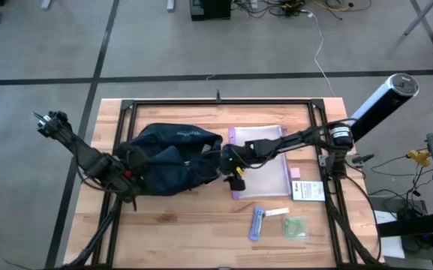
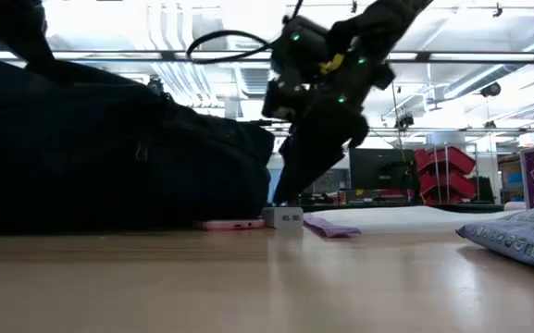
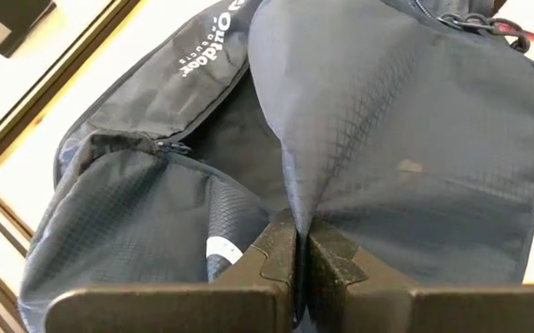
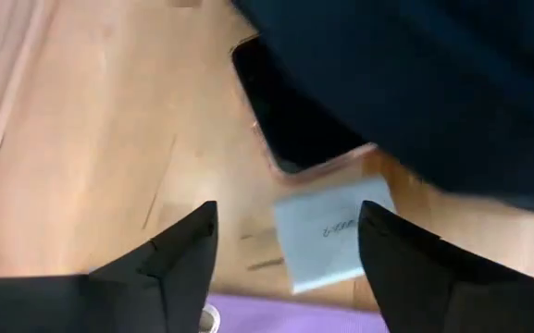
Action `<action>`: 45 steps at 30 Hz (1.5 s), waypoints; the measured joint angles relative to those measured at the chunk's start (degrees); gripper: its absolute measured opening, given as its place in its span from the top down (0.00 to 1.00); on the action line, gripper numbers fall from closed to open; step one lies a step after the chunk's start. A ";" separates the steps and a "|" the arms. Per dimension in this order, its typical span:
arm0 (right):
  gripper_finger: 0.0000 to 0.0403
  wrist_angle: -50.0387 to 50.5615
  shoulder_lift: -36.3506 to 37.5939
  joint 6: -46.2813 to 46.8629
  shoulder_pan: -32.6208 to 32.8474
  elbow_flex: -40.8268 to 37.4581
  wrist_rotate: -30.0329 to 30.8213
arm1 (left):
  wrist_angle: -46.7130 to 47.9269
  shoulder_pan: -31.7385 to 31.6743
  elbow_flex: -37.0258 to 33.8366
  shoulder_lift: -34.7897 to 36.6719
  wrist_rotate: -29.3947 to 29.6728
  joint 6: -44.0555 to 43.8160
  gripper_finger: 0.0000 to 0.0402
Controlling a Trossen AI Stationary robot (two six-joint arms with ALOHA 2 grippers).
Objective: Unpack backpack
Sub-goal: Put the white USB adapter into the backpack
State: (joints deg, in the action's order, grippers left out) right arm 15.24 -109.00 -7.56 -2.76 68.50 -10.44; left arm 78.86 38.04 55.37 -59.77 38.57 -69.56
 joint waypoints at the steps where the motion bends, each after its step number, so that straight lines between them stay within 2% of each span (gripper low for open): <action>1: 0.34 0.25 -0.30 -0.16 0.07 0.72 -0.02 | -0.24 0.00 0.00 -0.04 0.00 0.00 1.00; 5: 0.25 2.85 -0.27 -1.01 0.11 3.01 0.64 | -1.07 0.00 0.00 -0.46 0.00 -0.19 1.00; 10: 0.20 4.59 0.10 -5.12 -0.47 3.48 5.66 | -1.36 0.00 0.00 -1.40 0.02 -0.19 1.00; 16: 0.20 4.56 -2.49 -5.32 -1.02 3.38 4.18 | -1.37 0.00 -0.02 -1.97 0.09 -0.11 1.00; 23: 0.20 3.17 -6.05 -0.92 -0.27 3.54 4.41 | -1.93 0.02 -0.36 -1.92 1.07 -0.16 1.00; 28: 0.28 2.88 -6.94 3.72 0.10 3.64 6.70 | -2.39 0.02 -0.63 -1.99 1.09 -0.17 1.00; 30: 0.31 2.91 -6.59 3.94 0.59 3.59 8.88 | -2.40 0.00 -0.79 -1.99 1.09 -0.17 1.00; 34: 0.31 3.86 -4.97 4.71 1.04 3.44 11.04 | -2.62 0.00 -0.90 -1.99 1.09 -0.16 1.00; 39: 0.31 10.45 -0.31 4.77 1.19 6.33 12.12 | -3.15 0.02 -1.50 -1.97 1.11 -0.17 1.00; 42: 0.31 13.80 3.41 4.57 1.83 8.71 11.94 | -5.43 0.00 -2.13 -1.97 1.16 -0.07 1.00; 45: 0.31 10.88 6.71 4.51 2.15 10.90 11.98 | -10.85 0.02 -2.56 -2.46 1.22 2.85 1.00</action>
State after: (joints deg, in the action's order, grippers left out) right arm 26.12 -102.28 -3.05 -0.61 79.40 1.54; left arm 68.02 38.06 52.82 -62.23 39.79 -66.71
